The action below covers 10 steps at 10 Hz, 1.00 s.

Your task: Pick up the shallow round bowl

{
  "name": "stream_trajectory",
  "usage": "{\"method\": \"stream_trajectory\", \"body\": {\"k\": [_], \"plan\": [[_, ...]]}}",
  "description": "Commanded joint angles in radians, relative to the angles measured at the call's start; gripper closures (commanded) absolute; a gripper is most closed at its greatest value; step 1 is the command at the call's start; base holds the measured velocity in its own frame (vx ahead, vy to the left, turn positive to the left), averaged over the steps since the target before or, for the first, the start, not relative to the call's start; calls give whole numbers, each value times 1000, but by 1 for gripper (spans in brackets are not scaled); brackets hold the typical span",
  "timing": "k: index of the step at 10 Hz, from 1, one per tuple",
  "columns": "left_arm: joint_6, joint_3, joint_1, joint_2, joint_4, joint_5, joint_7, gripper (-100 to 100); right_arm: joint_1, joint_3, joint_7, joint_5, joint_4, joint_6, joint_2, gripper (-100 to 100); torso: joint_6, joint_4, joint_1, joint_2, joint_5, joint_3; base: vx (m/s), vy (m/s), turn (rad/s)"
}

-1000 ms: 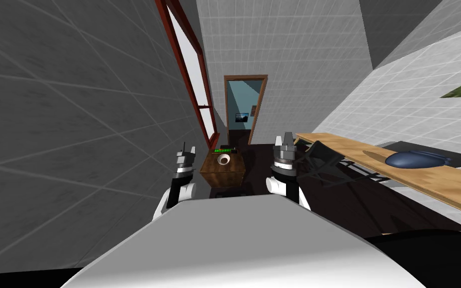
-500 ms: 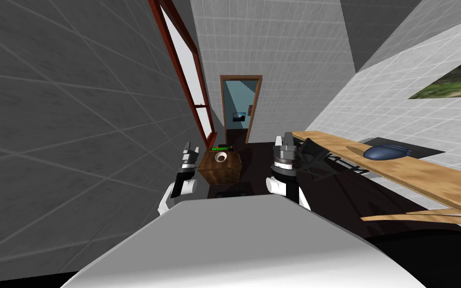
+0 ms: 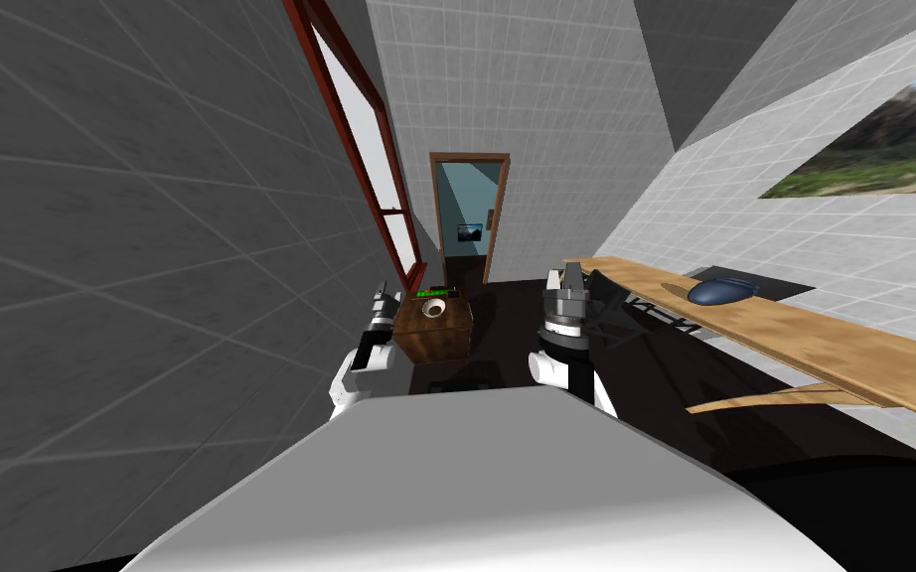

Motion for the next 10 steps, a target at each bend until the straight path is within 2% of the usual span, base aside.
{"method": "stream_trajectory", "body": {"k": [1, 3, 4, 5, 6, 8, 9, 10], "plan": [[28, 2, -23, 6, 25, 10, 10, -100, 0, 0, 0, 0, 0, 0, 0, 0, 0, 0, 0, 0, 0, 0, -79, -42, -44], [87, 4, -89, 12, 96, 40, 32, -100, 0, 0, 0, 0, 0, 0, 0, 0, 0, 0, 1, -1, 0, -1, -82, -35, -71], [98, 4, -101, 12, 112, 40, 32, -100, 0, 0, 0, 0, 0, 0, 0, 0, 0, 0, 1, -1, 0, 0, -72, -31, -37], [133, 5, -133, 15, 147, 55, 43, -100, 0, 0, 0, 0, 0, 0, 0, 0, -1, 0, 1, -1, 0, -1, -76, -39, -64], [136, 5, -141, 15, 159, 55, 43, -100, 0, 0, 0, 0, 0, 0, 0, 0, 0, 0, 1, -1, 0, -1, -56, -23, -28], [203, 4, -216, 18, 229, 84, 63, -100, 0, 0, 0, 0, 0, 0, 0, 0, 0, -1, 2, -3, 0, -2, -57, -14, -68], [214, 4, -224, 18, 255, 84, 63, -100, 0, 0, 0, 0, 0, 0, 0, 0, 0, 0, 2, -2, 0, -1, -61, -13, -32], [248, 3, -266, 20, 293, 98, 72, -100, 0, 0, 0, 0, 0, 0, 0, 0, -1, 0, 3, -2, 0, -1, -55, -13, -49]]}}
